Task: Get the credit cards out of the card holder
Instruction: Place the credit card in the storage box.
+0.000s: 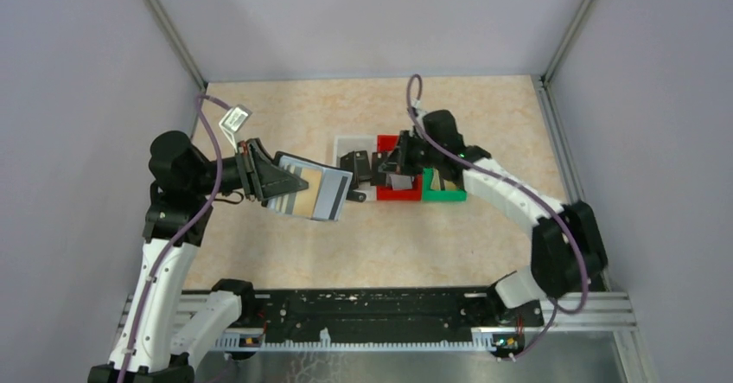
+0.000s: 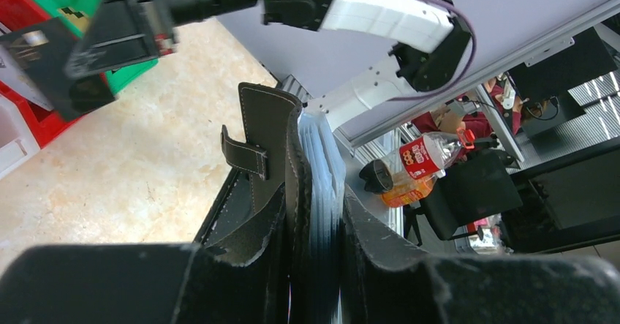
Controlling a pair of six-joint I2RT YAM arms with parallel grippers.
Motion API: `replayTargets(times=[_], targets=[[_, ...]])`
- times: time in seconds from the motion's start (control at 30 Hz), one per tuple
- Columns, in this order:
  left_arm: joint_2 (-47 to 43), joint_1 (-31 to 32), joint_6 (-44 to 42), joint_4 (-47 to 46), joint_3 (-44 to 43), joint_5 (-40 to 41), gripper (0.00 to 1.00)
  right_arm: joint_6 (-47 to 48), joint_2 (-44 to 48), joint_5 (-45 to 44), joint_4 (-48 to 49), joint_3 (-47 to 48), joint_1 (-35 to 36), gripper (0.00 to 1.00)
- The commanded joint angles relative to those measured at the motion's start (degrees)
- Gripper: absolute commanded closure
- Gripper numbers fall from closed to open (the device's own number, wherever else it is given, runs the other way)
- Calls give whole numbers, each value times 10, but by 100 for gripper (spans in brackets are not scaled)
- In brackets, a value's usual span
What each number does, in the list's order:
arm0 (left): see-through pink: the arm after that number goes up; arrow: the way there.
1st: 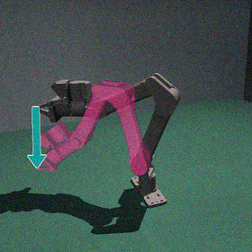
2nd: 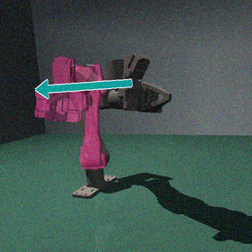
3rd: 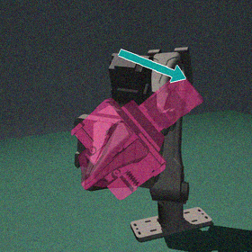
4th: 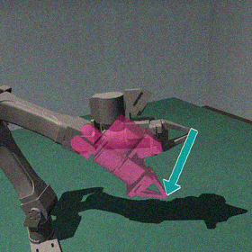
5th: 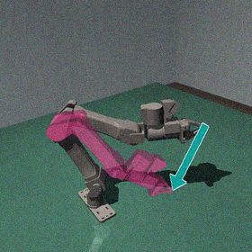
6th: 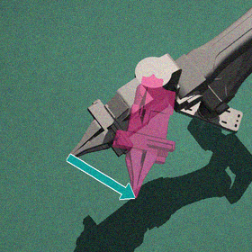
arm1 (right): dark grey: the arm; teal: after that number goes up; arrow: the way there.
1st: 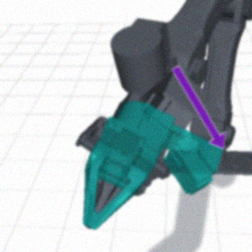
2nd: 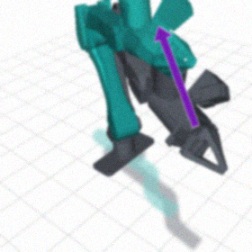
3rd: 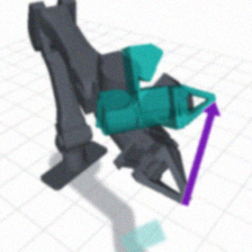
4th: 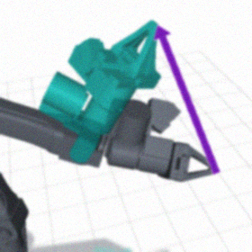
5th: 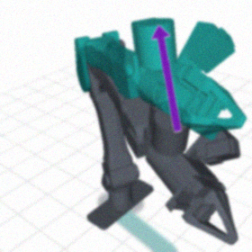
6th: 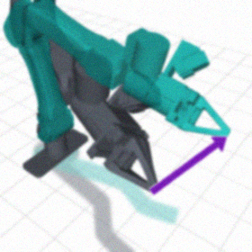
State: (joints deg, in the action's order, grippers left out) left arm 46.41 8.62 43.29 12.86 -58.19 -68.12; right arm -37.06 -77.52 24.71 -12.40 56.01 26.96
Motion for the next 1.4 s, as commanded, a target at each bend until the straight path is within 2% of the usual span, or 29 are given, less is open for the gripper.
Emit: replayTargets(times=[0.0, 0.2, 0.47, 0.63, 0.7, 0.77, 0.9, 1.03, 1.1, 1.23, 1.37], targets=[[-13, 0, 10, -27, -20, -9, 100, 11, -127, -23, 48, 103, 43, 100], [-14, 0, 12, -26, -24, -17, 100, 14, -260, -68, 38, 215, 81, 100], [-12, 0, 17, -31, -24, -18, 100, 29, -367, -117, 1, 318, 105, 100], [-13, 0, 20, -32, -28, -18, 100, 40, -391, -143, -29, 356, 123, 76], [-14, 0, 21, -33, -28, -18, 100, 44, -380, -162, -37, 358, 124, 63], [-16, 0, 21, -33, -28, -19, 100, 50, -358, -190, -42, 351, 125, 55], [-18, 0, 22, -34, -29, -20, 100, 57, -286, -223, -45, 333, 124, 49], [-17, 0, 26, -39, -35, -19, 100, 48, -168, -210, -10, 279, 124, 40], [-19, 0, 26, -41, -36, -18, 100, 21, -92, -176, 47, 218, 121, 34], [-22, 0, 39, -59, -31, -8, 100, -46, 67, -107, 188, 74, 121, 15], [-19, 0, 66, -94, -29, 2, 100, -158, 184, -64, 362, -84, 122, 10]])
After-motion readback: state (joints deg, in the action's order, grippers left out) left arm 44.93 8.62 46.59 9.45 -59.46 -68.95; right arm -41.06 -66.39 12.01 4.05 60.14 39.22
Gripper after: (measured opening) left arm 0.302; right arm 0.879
